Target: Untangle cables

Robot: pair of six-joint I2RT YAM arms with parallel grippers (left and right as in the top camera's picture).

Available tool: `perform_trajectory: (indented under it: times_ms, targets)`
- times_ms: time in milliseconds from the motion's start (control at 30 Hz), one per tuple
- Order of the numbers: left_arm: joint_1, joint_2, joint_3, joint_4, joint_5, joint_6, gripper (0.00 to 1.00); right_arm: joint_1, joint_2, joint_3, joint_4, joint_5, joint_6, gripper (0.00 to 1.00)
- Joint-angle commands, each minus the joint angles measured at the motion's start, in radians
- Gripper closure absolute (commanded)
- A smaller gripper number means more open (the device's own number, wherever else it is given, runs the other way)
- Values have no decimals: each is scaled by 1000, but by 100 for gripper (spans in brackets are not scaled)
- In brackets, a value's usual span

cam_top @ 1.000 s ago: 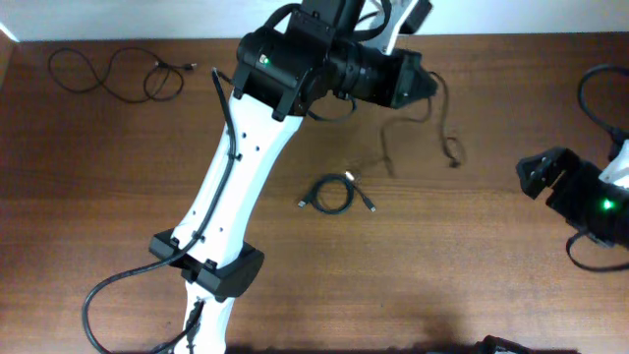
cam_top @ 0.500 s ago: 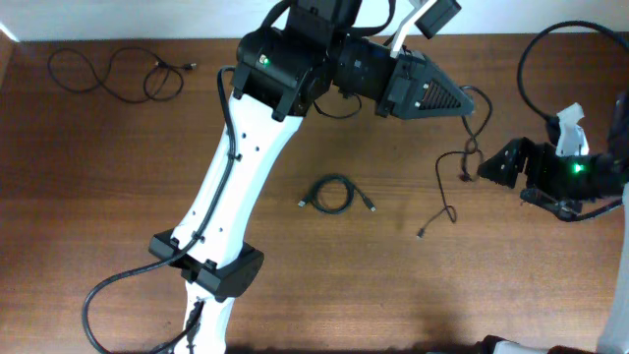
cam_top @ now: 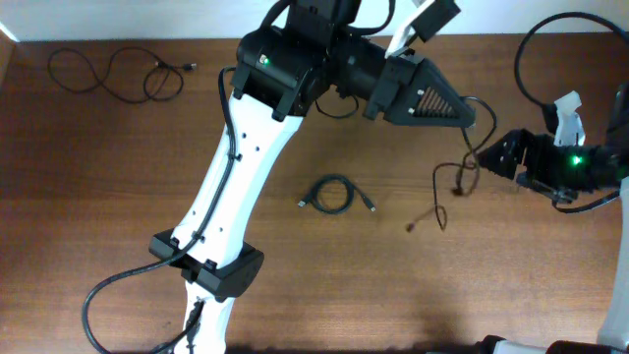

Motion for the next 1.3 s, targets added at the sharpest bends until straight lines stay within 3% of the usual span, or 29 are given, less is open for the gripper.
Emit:
perform_trajectory:
  times_ms: [0, 400, 700, 933, 1267]
  targets:
    - [3, -32, 18, 5, 62, 23, 100, -5, 0, -23, 24, -6, 34, 2]
    - [4, -32, 17, 4, -85, -34, 100, -29, -26, -25, -38, -86, 2, 0]
    - [-5, -32, 17, 4, -87, -35, 100, -36, -169, -25, -34, -145, -28, 2]
    - [-24, -32, 18, 4, -87, -45, 100, 75, -151, -26, -32, -71, -27, 2]
    - [-24, -32, 18, 5, -61, -57, 100, 87, -129, -38, -39, -15, -23, 2]
